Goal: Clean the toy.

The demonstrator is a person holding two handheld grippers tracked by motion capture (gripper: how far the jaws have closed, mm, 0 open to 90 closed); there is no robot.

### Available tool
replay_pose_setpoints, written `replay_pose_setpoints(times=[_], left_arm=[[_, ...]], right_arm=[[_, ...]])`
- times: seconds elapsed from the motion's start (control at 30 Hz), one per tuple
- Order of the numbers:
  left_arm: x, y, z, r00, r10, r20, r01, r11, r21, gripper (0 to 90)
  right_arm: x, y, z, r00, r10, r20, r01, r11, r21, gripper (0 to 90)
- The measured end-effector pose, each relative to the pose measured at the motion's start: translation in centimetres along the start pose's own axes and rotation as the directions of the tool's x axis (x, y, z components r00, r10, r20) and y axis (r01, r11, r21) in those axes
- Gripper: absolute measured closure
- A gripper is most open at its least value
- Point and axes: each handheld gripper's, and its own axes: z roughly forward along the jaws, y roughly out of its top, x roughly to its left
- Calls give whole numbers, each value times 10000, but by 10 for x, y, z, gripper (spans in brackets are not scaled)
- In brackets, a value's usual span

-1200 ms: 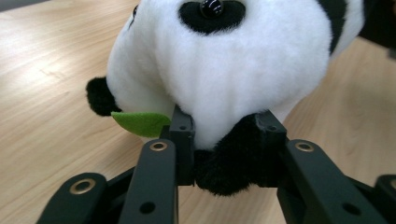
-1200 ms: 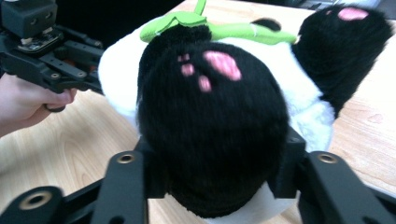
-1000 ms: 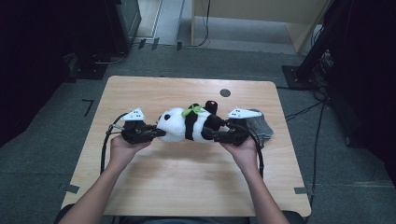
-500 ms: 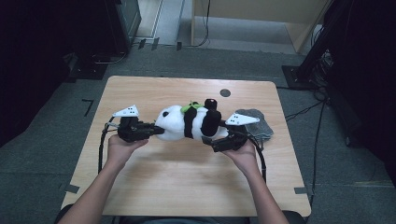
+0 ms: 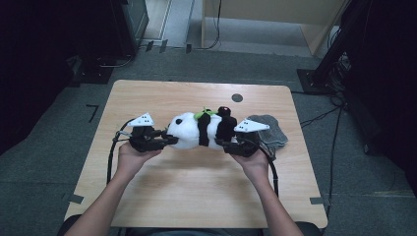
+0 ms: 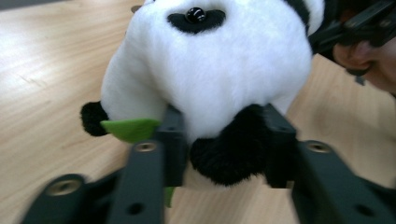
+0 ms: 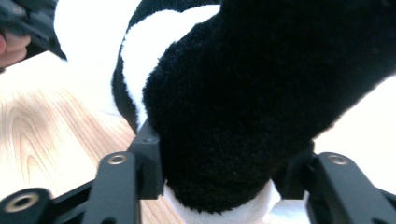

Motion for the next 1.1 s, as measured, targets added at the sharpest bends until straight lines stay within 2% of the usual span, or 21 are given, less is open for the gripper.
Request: replay_pose_setpoints(times=[0.1, 0.2, 0.27, 0.3, 0.4, 0.5, 0.67, 0.73, 0.8, 0.9, 0.97, 1.07, 1.1], left_arm=[[2, -2, 1, 9997, 216, 56, -217, 9998, 3, 410], [3, -3, 0, 9981, 569, 251, -570, 9984, 3, 358], [5, -4, 0, 9978, 423, 509, -426, 9991, 35, 317], [5, -4, 0, 9983, 317, 493, -317, 9995, -8, 303], [6, -4, -2, 9988, 306, 384, -296, 9992, -256, 311], [7, -5, -5, 9973, 429, 602, -404, 9983, -417, 286], [10, -9, -6, 9965, 488, 674, -476, 9987, -182, 250], [7, -9, -6, 9952, 842, 506, -835, 9964, -150, 154], [5, -10, -4, 9954, 885, 371, -880, 9960, -167, 14], [4, -12, -3, 9917, 1004, 806, -990, 9949, -209, 0], [3, -12, 0, 9907, 929, 998, -914, 9956, -197, 0], [2, -13, 4, 9939, 866, 679, -855, 9962, -188, 0], [1, -14, 5, 9935, 990, 567, -981, 9950, -185, 0]], right_arm=[[-2, 2, -4, 9998, 200, 66, -201, 9998, 60, 513], [-4, 3, -7, 9993, 380, 16, -380, 9993, 48, 517], [-6, 5, -9, 9989, 462, -7, -462, 9989, 16, 517], [-7, 5, -11, 9985, 542, -15, -542, 9985, 52, 516], [-11, 7, -14, 9970, 766, -53, -766, 9970, 79, 517], [-13, 7, -18, 9951, 988, 16, -988, 9951, 95, 517], [-14, 9, -25, 9936, 1128, -4, -1128, 9936, -13, 517], [-13, 10, -27, 9921, 1257, -24, -1257, 9921, -13, 517], [-13, 11, -28, 9921, 1256, -81, -1256, 9921, -9, 517], [-11, 12, -28, 9900, 1395, -212, -1394, 9902, 52, 517], [-9, 13, -29, 9876, 1536, -335, -1534, 9881, 85, 517], [-5, 15, -29, 9857, 1588, -555, -1586, 9873, 88, 517], [-3, 16, -29, 9855, 1579, -615, -1576, 9874, 107, 517]])
